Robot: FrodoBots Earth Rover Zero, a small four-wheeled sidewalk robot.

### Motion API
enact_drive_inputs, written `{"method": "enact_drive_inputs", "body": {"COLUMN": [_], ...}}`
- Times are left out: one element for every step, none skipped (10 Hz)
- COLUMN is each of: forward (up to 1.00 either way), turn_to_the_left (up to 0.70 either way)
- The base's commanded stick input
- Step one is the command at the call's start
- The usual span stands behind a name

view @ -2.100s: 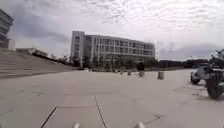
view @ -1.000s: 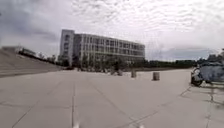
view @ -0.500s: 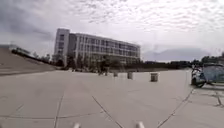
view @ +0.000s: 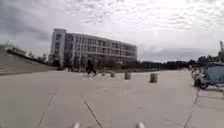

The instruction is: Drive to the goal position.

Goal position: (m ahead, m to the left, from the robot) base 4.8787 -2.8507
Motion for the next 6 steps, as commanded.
{"method": "enact_drive_inputs", "body": {"forward": [0.70, 0.70, 0.70, 0.70, 0.70, 0.70], "turn_to_the_left": [0.00, -0.03, -0.08, -0.13, -0.14, -0.14]}}
